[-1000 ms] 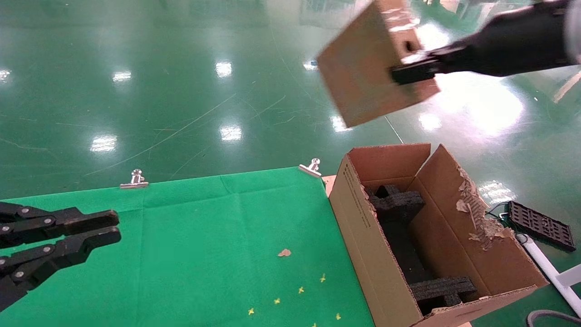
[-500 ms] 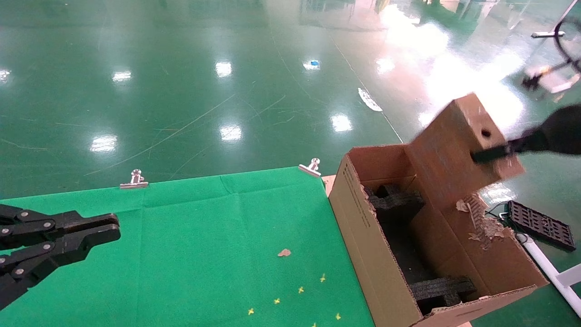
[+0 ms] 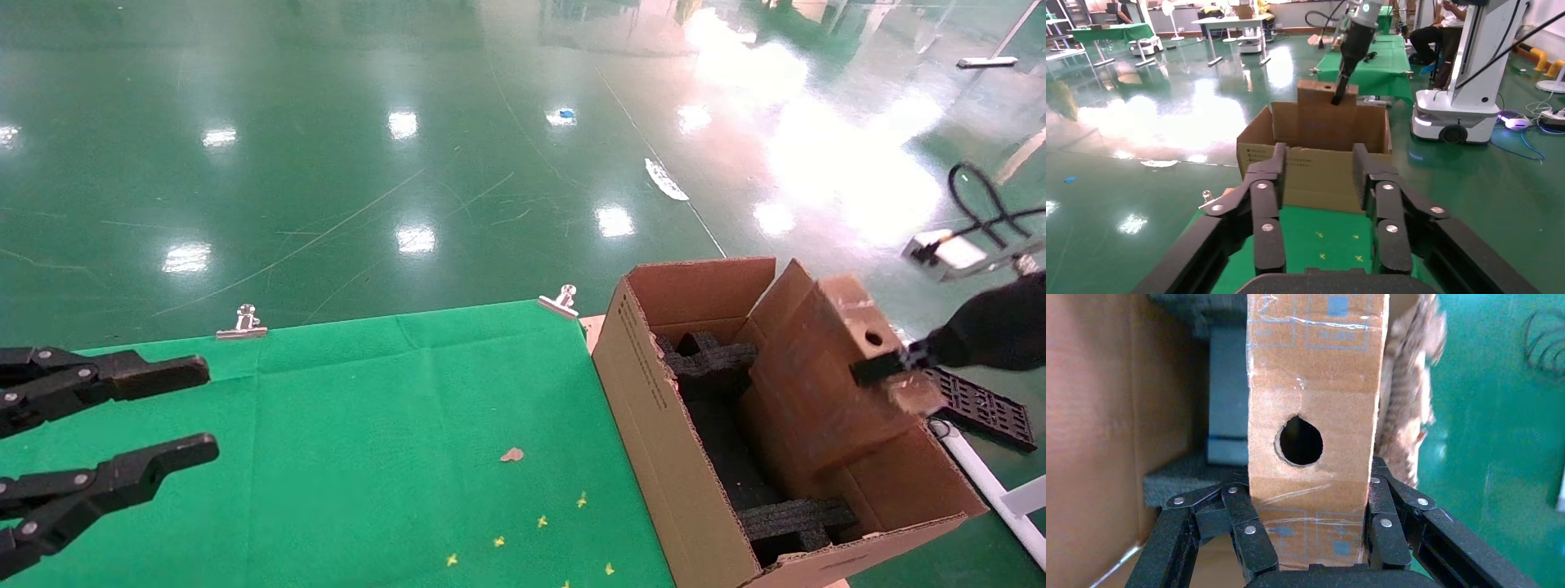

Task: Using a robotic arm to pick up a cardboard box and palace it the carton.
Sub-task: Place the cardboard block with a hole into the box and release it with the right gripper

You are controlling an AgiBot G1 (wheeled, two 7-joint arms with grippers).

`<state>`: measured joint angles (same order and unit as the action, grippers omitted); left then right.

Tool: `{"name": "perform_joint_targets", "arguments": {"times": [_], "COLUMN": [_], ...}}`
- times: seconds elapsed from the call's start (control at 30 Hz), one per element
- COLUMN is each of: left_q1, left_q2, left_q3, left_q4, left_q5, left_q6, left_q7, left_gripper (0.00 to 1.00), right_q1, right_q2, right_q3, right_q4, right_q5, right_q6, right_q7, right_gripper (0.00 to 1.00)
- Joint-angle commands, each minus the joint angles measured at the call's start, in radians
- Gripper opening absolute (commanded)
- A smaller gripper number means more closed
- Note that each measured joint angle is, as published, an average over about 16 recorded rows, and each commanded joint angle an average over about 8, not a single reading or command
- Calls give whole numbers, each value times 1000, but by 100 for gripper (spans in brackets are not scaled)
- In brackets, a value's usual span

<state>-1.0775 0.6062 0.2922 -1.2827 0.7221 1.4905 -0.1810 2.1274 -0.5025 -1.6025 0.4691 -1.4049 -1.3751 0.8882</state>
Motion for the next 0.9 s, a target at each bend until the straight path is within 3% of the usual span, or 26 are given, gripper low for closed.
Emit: {"name": "perform_joint_targets", "arguments": {"times": [0.03,0.57,0.9], "left_q1": [0,0,0], "left_q2": [0,0,-1], "left_q3": [0,1,2], "left_q4": [0,0,0], "left_q5": [0,-1,-1], "left_q6": [0,0,-1], "left_q7": [0,1,1], "left_gripper": [100,100,100], "right_q1": [-25,-196,-361], "right_q2": [-14,-100,-154], "right_q3": [-4,5,39], "right_q4": [-38,-220,-262], "right_q5": [7,62,135], "right_q6": [-1,89,212], "right_q7": [-10,-81,-115], "right_gripper": [0,0,0]}}
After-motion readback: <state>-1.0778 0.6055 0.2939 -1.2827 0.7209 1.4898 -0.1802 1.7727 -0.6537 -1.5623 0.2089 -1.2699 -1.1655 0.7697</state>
